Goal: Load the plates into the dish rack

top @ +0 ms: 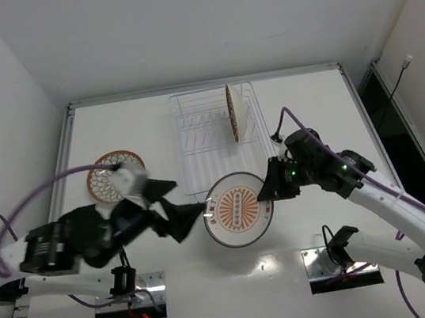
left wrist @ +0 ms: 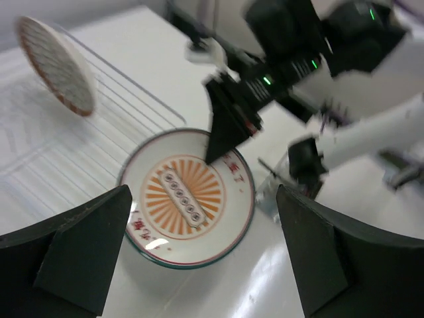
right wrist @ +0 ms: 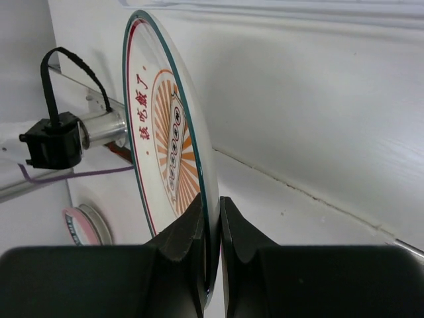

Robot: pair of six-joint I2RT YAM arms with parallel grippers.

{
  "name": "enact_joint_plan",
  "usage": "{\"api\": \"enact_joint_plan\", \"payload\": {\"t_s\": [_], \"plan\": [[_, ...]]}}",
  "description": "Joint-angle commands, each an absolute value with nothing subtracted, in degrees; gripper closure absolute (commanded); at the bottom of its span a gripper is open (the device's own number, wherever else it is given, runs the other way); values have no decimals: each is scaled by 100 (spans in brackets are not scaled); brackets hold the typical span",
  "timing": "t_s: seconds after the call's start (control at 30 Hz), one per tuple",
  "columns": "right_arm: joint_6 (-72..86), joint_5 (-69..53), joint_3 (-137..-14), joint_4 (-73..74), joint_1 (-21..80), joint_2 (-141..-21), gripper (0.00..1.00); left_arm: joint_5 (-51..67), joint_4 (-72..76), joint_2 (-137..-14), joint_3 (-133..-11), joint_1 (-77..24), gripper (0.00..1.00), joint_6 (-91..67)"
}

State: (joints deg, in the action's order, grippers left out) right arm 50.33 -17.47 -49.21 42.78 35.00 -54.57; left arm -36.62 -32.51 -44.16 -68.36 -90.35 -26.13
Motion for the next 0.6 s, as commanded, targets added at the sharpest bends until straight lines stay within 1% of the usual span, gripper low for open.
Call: {"api": "enact_joint_plan", "payload": {"t_s": [0.0, 0.03, 0.07, 0.1, 0.13, 0.17, 0.2, 0.23, 0.27, 0.33, 0.4, 0.43, 0.5, 0.53, 0.57], "plan": [[4502, -1390, -6147, 4806, 3472, -5369, 100, -5285, -3347, -3684, -6917, -9053, 10, -2566], [4396, -1258, -6422, 4956, 3472, -5457, 100, -5587, -3470, -3570, -6839, -9053, 7, -2645], [4290, -935, -6721, 5235, 3472, -5667, 100, -5842, -3620, -3438, -6838, -9053, 7, -2776], [4202, -732, -7315, 5377, 3472, -5808, 100, -6062, -3752, -3437, -6838, -9053, 6, -2777], [4018, -286, -7600, 5579, 3472, -6079, 100, -6395, -3988, -3437, -6838, -9053, 4, -2847], [3947, -29, -7872, 5668, 3472, -6082, 100, -6555, -4103, -3437, -6838, -9053, 4, -2848], [3946, 217, -8388, 5747, 3472, -6369, 100, -6713, -4183, -3437, -6838, -9053, 2, -2926], [3772, 446, -8628, 5748, 3472, -6520, 100, -7028, -4340, -3437, -6838, -9053, 0, -3014], [3718, 866, -9031, 5809, 3472, -6669, 100, -7179, -4342, -3489, -6742, -9053, 0, -3076], [3570, 1420, -9367, 5723, 3472, -7107, 100, -7382, -4394, -3489, -6680, -9053, 0, -3128], [3385, 1921, -10034, 5643, 3472, -7599, 100, -7488, -4447, -3420, -6391, -9053, 0, -3251], [3323, 2099, -10037, 5643, 3472, -7777, 100, -7488, -4508, -3419, -6390, -9053, 0, -3304], [3200, 2450, -10580, 5643, 3472, -8137, 100, -7541, -4509, -3340, -6144, -9053, 0, -3461], [3130, 2844, -11017, 5695, 3472, -8522, 100, -7541, -4692, -3270, -6091, -9053, 0, -3541], [3129, 3048, -11204, 5756, 3472, -8708, 100, -7541, -4815, -3270, -6091, -9053, 0, -3655]]}}
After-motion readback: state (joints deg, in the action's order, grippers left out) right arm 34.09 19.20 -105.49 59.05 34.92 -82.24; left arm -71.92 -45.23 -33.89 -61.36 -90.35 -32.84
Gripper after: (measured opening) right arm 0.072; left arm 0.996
